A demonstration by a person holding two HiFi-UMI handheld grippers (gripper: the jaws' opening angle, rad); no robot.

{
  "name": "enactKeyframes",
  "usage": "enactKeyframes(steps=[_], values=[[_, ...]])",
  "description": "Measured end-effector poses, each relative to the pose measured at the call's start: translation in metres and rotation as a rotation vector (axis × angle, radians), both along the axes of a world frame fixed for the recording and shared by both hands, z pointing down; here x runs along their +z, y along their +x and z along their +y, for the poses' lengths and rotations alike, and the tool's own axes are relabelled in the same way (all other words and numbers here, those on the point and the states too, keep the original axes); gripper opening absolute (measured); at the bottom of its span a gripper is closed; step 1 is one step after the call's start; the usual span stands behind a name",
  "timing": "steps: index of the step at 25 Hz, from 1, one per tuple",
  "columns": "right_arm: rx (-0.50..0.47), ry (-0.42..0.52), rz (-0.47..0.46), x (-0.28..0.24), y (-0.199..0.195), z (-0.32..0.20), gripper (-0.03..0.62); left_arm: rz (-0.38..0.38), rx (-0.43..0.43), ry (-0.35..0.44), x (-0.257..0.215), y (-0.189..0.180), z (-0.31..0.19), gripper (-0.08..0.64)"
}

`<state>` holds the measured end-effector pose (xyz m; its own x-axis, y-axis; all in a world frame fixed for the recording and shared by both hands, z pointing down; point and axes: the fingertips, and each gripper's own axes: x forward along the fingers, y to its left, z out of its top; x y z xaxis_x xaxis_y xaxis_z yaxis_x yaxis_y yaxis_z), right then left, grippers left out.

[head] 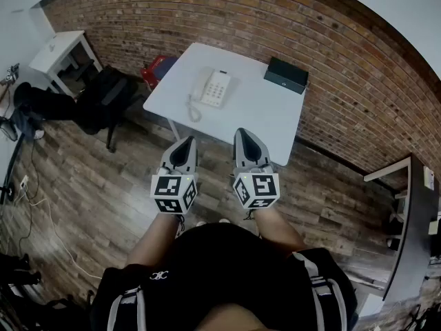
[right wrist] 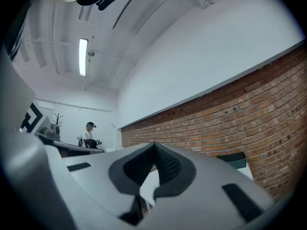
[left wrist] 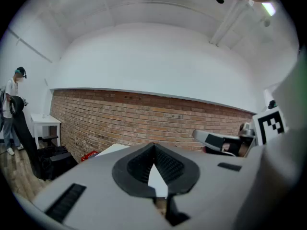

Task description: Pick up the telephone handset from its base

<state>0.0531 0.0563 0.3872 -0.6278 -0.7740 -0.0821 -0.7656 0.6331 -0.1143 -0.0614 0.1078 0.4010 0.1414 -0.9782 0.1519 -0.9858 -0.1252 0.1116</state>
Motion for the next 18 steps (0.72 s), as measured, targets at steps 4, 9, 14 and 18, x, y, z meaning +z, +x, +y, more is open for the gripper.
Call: enactKeyframes(steps=[4,9,14,18], values=[[-0.026,0.004,0.005,0.001,0.002,0.0,-0.003,0.007,-0.017,0.001,0.0,0.004,-0.003,0.002],[-0.062,0.0,-0.058,-0.006,0.007,0.001,-0.002,0.007,-0.017,-0.004,0.0,0.01,-0.007,0.002],[-0.077,-0.006,-0.056,0.0,0.016,-0.006,-0.002,0.002,-0.022,-0.01,0.004,0.022,-0.016,0.002],[-0.096,-0.014,-0.05,0.005,0.022,-0.012,-0.002,-0.001,-0.049,-0.004,0.005,0.025,-0.022,0.002]])
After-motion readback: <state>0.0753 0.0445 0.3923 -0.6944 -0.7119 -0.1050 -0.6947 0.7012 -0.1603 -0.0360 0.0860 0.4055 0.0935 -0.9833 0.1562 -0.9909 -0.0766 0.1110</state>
